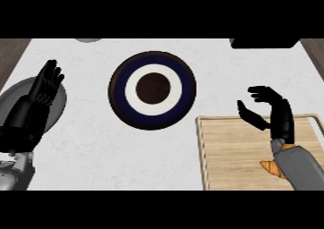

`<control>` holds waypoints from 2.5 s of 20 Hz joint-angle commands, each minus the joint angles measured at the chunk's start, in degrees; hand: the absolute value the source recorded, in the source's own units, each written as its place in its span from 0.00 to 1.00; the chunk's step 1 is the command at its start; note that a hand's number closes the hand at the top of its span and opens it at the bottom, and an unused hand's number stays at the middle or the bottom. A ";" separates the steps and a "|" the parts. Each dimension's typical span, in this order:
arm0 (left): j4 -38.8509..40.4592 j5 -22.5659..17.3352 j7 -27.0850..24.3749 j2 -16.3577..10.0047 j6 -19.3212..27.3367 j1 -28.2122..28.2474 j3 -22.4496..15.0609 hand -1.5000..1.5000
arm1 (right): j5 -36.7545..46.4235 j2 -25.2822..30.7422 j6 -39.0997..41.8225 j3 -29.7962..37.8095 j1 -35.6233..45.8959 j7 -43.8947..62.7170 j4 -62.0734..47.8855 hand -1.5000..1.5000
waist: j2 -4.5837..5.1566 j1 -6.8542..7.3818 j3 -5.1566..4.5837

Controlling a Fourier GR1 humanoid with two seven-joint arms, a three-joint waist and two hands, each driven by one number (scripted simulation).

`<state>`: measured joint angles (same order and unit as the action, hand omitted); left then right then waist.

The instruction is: Pick the croissant from the tray and place it in the plate

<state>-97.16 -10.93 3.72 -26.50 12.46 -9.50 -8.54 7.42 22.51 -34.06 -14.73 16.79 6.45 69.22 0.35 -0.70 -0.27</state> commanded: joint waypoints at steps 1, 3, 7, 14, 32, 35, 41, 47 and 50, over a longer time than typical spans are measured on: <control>1.64 -2.22 -0.69 -1.40 -3.17 -1.10 1.93 0.50 | 3.13 -11.19 -17.33 1.76 -3.93 -7.37 -1.49 0.00 | -0.04 0.24 0.41; 2.62 -3.71 0.68 -1.12 -4.52 -2.81 2.65 0.50 | 2.07 -13.37 -19.10 2.03 -7.58 -14.12 0.84 0.00 | -0.26 -0.05 0.37; 4.06 -0.52 2.06 1.35 -3.17 -6.18 1.27 0.50 | 6.27 -7.84 -20.33 2.66 -10.00 -10.70 9.66 0.00 | -0.51 -0.21 0.26; 7.36 -2.62 0.25 -1.19 -6.85 -5.93 5.36 0.50 | 22.52 4.51 -8.82 0.55 -9.52 21.57 15.09 0.00 | -0.68 -0.90 -0.17; 4.37 -1.82 0.60 0.33 -7.49 -4.35 5.04 0.50 | 12.79 12.68 35.98 -2.99 -4.50 71.92 31.22 0.00 | -0.57 0.64 0.18; 8.69 0.45 -0.82 2.01 -6.75 -6.96 4.08 0.50 | 13.33 14.37 36.84 -1.67 -4.16 69.88 26.94 0.00 | -0.30 0.40 0.21; 5.92 1.66 0.70 3.56 -5.72 -4.78 2.71 0.50 | 14.44 13.05 38.71 -3.45 -6.03 72.71 24.56 0.00 | -0.33 0.73 0.20; 4.65 -0.46 0.03 2.32 -8.01 -3.04 6.33 0.50 | 14.45 12.47 39.29 -0.39 -9.09 72.02 24.06 0.00 | -0.43 0.76 0.21; 5.73 -1.31 2.04 1.54 -9.66 -6.24 7.72 0.50 | 17.29 8.69 37.24 -2.40 -10.51 69.32 21.31 0.00 | -0.34 0.75 0.25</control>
<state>-91.77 -10.71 4.34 -24.06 4.50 -14.07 -3.03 23.00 34.40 2.38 -16.23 5.88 66.88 91.89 -0.04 -0.06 -0.05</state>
